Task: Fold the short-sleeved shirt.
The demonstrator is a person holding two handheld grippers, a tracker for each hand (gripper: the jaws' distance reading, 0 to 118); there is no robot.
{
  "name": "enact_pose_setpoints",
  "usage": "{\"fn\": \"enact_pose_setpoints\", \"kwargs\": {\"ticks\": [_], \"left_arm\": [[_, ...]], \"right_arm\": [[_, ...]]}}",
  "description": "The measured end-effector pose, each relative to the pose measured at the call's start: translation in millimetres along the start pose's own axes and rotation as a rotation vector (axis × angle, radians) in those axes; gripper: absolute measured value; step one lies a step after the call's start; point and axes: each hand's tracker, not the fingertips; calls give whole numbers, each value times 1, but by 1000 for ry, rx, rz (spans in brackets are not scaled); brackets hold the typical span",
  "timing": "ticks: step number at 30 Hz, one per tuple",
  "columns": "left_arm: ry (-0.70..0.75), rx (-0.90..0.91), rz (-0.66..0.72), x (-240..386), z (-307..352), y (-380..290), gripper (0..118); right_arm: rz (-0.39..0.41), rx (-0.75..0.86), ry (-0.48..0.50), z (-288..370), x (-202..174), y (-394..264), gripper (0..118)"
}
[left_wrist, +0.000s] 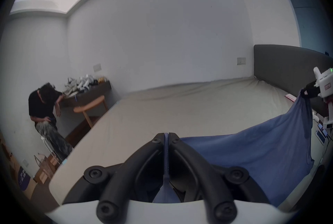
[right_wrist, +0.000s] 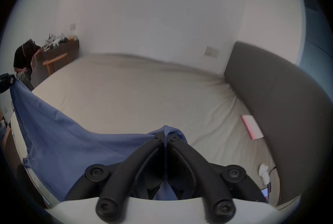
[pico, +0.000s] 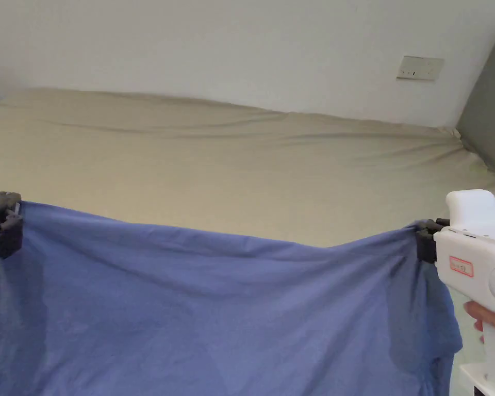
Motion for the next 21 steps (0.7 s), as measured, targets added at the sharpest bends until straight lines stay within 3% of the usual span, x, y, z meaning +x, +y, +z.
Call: {"fn": "enact_pose_setpoints", "kwargs": {"ticks": [5, 11, 21], "left_arm": [[33, 199, 8, -17, 66, 54, 1], [40, 370, -24, -27, 130, 104, 1], [104, 510, 9, -55, 166, 169, 1]], "right_arm": [[-39, 220, -34, 86, 7, 29, 3], [3, 380, -116, 158, 4, 63, 3], [-6, 584, -232, 236, 22, 128, 3]]}}
